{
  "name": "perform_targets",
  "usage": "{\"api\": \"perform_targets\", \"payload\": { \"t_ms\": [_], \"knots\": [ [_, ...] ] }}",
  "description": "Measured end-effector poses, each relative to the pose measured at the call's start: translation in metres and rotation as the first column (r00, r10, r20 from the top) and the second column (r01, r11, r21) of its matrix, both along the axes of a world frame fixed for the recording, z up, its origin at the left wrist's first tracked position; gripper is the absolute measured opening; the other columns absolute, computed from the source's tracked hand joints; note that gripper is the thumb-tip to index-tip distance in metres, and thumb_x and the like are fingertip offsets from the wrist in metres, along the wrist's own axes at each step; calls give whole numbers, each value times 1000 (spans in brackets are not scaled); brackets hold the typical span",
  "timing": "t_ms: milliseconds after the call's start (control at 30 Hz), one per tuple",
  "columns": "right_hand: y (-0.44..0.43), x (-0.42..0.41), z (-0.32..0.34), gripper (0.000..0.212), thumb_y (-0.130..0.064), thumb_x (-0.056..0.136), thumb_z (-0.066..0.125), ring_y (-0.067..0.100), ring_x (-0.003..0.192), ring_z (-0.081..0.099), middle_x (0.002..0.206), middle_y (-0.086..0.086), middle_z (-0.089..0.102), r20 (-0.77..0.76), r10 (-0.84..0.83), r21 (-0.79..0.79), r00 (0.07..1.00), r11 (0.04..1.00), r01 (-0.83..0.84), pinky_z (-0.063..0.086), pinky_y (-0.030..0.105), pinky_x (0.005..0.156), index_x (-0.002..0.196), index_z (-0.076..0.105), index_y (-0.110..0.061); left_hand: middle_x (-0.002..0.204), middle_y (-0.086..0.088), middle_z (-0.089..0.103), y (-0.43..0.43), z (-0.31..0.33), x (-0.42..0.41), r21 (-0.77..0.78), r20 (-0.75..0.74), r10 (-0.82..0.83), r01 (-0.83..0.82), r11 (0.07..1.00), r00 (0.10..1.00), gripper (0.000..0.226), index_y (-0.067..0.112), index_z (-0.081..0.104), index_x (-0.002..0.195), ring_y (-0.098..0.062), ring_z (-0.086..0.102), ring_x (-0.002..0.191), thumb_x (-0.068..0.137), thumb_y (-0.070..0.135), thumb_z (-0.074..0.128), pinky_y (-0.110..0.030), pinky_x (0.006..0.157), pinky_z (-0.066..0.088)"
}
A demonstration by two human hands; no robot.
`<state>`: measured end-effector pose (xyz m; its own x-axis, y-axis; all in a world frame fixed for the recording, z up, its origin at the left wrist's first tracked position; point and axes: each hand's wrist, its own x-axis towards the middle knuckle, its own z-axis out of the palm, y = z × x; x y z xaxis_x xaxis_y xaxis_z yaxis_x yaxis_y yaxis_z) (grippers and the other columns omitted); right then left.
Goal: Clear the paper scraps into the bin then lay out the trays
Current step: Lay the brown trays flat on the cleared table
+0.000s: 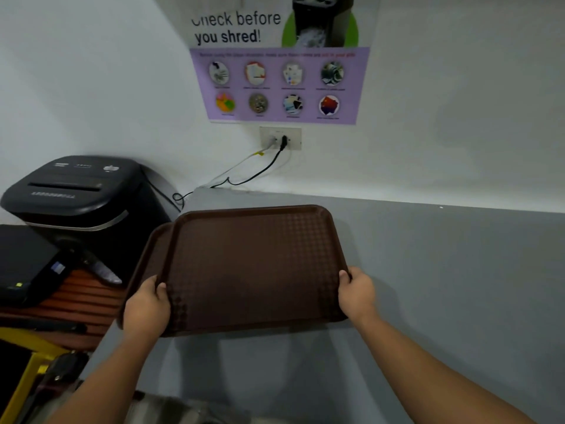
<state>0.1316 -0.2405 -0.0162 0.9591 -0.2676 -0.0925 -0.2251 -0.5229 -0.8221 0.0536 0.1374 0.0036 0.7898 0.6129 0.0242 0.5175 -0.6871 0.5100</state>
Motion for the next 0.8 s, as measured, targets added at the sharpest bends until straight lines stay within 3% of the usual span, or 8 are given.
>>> {"api": "perform_targets", "payload": {
  "t_ms": [133, 267, 500, 700, 800],
  "knots": [
    [46, -4, -6, 25, -13, 100, 46, 35, 84, 63, 90, 20, 69, -9, 24, -13, 1000, 1000, -24, 37, 28, 66, 97, 67, 1, 122, -31, 60, 60, -28, -3, 101, -11, -38, 39, 994, 999, 36, -9, 58, 127, -47, 53, 116, 98, 12, 53, -52, 102, 42],
    [79, -7, -15, 27, -17, 100, 46, 33, 78, 61, 88, 19, 69, -50, 10, -43, 999, 999, -12, 46, 33, 69, 93, 66, 0, 123, -27, 58, 98, -47, -3, 119, -17, -34, 35, 992, 999, 34, -3, 62, 124, -43, 49, 116, 98, 15, 53, -51, 103, 39],
    [106, -12, -25, 27, -19, 100, 47, 39, 87, 65, 92, 21, 70, -61, -14, -124, 998, 992, 6, 52, 39, 76, 99, 68, -1, 129, -23, 59, 113, -48, 0, 30, -55, -82, 83, 996, 995, 39, 2, 54, 136, -41, 54, 117, 102, 19, 45, -48, 99, 43],
    [115, -5, -27, 28, -20, 101, 43, 36, 93, 63, 100, 16, 70, -67, 4, -184, 998, 983, -17, 50, 35, 79, 114, 65, -9, 126, -21, 59, 123, -50, 15, -1, -83, -84, 85, 996, 993, 43, 11, 48, 143, -42, 56, 111, 103, 26, 42, -46, 91, 47],
    [115, 0, -33, 27, -22, 101, 41, 35, 90, 63, 98, 15, 70, -90, 10, -189, 996, 982, -27, 52, 36, 79, 112, 63, -11, 124, -23, 55, 121, -55, 21, -17, -84, -89, 87, 996, 992, 44, 11, 42, 146, -42, 54, 108, 104, 24, 40, -46, 86, 45]
  ]
}}
